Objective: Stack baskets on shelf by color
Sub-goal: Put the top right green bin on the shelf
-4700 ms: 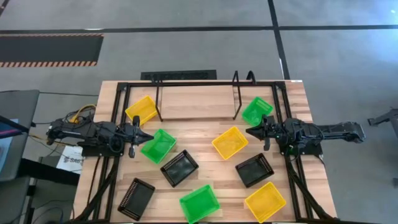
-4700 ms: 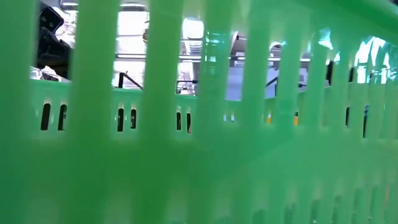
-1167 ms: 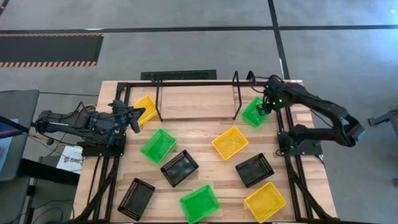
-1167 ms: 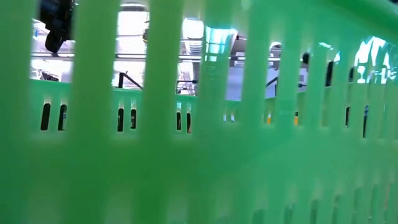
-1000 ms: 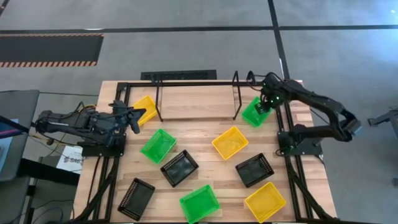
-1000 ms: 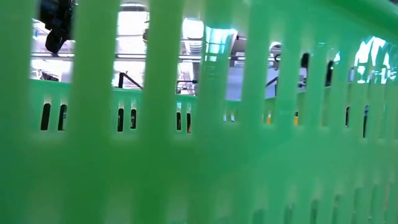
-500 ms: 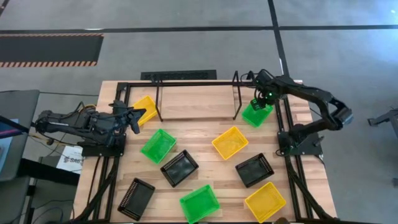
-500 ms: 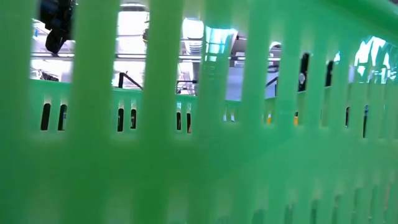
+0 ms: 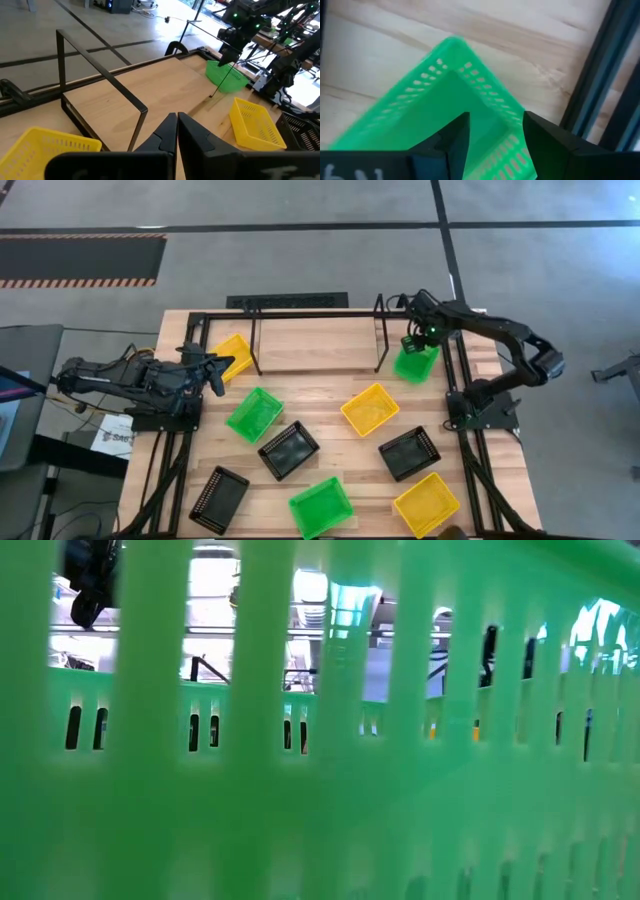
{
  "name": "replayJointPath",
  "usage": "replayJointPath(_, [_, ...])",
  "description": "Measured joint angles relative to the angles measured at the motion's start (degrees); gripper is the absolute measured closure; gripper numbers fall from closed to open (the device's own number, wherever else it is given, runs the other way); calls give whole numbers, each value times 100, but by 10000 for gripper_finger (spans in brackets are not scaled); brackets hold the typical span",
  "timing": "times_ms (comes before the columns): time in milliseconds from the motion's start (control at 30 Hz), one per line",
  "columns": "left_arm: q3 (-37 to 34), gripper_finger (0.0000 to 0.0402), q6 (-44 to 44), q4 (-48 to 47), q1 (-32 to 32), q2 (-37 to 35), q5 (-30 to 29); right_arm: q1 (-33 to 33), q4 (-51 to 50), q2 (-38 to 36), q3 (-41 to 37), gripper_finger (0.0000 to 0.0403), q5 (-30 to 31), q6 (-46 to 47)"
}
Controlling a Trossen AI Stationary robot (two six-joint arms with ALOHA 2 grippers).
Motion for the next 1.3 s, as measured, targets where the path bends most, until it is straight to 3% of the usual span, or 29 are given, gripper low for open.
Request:
replayJointPath(333, [0,401,-10,-5,0,0,-1,-2,-43,-532,-1,197,-35,-130])
replayJointPath(867, [0,401,-10,-28,-2,0,72,121,-291,31,-4,198,1,-1443])
replayJointPath(1167, [0,401,-48,-28,-2,-1,76,384,-549,28,-4,198,83,-1175])
replayJointPath(1300, [0,401,-86,-28,0,-2,76,582,-1148,28,-4,199,343,-262])
